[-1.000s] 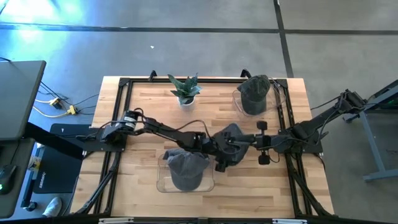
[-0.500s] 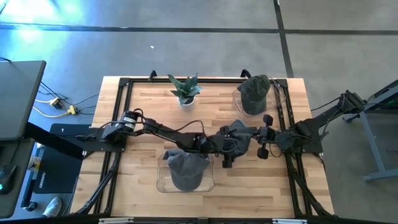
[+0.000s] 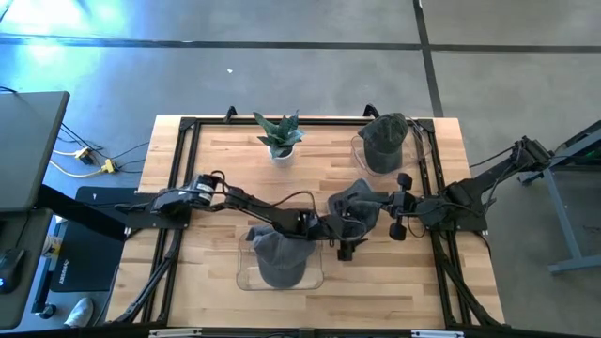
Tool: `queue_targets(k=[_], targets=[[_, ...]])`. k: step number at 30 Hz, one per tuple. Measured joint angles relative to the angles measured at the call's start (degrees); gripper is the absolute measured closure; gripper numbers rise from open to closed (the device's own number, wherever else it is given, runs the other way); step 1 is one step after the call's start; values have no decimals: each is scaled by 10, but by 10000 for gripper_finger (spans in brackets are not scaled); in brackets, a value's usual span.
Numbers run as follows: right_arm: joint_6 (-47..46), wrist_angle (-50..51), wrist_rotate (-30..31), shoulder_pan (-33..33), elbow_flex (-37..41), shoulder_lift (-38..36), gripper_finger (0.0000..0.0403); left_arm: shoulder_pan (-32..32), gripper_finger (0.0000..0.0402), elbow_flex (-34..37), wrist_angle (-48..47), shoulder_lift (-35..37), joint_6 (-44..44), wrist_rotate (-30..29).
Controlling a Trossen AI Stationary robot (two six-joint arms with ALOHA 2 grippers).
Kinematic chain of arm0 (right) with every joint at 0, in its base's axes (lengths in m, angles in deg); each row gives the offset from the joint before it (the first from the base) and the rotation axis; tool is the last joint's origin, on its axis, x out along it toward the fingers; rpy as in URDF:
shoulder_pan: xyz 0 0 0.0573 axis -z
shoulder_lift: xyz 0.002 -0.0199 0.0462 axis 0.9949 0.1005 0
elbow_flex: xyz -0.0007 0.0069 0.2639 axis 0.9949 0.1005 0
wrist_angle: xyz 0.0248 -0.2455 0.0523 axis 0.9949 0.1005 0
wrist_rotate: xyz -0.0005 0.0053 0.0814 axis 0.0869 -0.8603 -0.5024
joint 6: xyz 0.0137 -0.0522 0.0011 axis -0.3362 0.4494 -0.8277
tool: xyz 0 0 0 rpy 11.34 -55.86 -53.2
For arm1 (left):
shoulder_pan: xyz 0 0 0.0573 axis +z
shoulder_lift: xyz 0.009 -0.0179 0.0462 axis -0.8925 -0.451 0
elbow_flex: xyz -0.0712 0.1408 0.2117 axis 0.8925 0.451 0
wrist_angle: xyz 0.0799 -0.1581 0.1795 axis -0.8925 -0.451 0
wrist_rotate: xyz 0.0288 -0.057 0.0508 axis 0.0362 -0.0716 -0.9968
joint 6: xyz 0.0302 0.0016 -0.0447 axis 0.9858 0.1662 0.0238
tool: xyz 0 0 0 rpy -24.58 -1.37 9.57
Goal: Pick & Place hat
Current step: Put the dark green cap into the top transparent bin
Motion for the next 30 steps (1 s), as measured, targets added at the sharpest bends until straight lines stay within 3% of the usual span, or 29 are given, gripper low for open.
queue_targets(k=[3,6,17,22,26,30], targets=[[0,0,-2,0,0,0,397,-7,82,-31,2,-16,23,-31],[-7,0,-4,0,0,0,396,-17,82,-44,-62,-28,43,-83],[-9,2,-16,-1,0,-7,398,-18,92,-99,-144,-53,40,-110],[-9,1,-18,-1,0,-8,397,-11,161,-98,-150,-56,37,-105],[-9,9,-32,-1,0,-9,396,-10,246,-98,-167,-56,52,-91],[-13,33,-89,-1,0,-9,400,-11,339,-98,-201,-50,127,-72]])
